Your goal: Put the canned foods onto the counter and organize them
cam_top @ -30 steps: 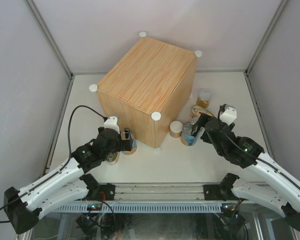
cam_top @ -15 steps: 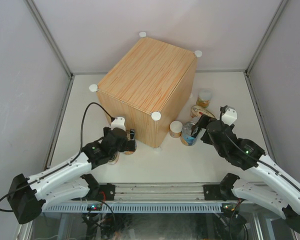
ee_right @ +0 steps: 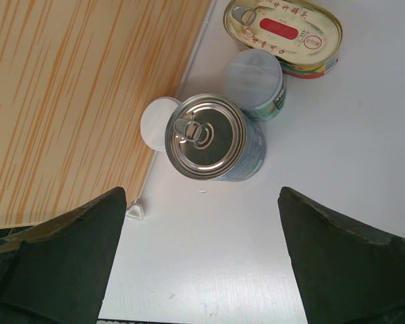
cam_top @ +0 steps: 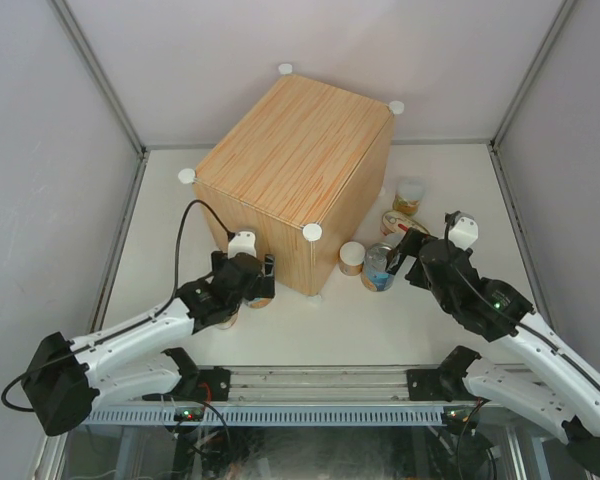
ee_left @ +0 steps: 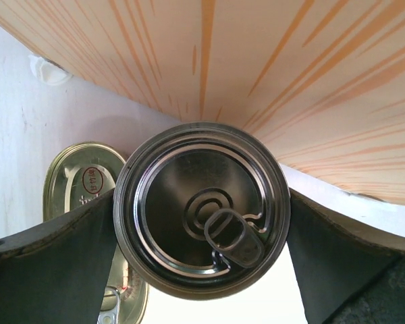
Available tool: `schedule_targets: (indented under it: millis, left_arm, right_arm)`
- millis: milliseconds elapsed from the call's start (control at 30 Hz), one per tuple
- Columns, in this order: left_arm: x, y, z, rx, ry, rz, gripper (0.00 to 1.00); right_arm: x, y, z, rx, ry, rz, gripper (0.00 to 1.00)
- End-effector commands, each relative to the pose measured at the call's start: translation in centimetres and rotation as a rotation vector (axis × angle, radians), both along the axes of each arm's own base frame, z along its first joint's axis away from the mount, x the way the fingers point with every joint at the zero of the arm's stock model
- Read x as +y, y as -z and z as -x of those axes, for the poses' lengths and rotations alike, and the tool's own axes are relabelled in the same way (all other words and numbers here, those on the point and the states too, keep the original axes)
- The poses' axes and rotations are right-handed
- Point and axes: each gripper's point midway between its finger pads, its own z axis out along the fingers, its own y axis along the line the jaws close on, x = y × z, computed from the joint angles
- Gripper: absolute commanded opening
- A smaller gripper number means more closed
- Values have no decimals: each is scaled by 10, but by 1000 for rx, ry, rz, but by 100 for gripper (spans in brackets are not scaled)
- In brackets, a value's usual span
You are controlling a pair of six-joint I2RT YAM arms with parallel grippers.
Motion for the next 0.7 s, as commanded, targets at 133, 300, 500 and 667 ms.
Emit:
schedule_targets:
  millis: [133, 300, 500, 667]
  left_arm:
    - [1, 7, -10, -23, -23, -40, 100]
    - [2, 1, -12, -61, -38, -9, 83]
    - [6, -1, -10, -79, -55, 9, 9]
    - [17, -12, -6, -119, -96, 52, 0]
  right_arm:
    - [3, -8, -7, -36, -13, -20, 94]
    - [0, -8, -7, -37, -7, -20, 94]
    - [-1, -3, -4, -41, -6, -33, 93]
    - [-2, -1, -1, -36, -6, -34, 92]
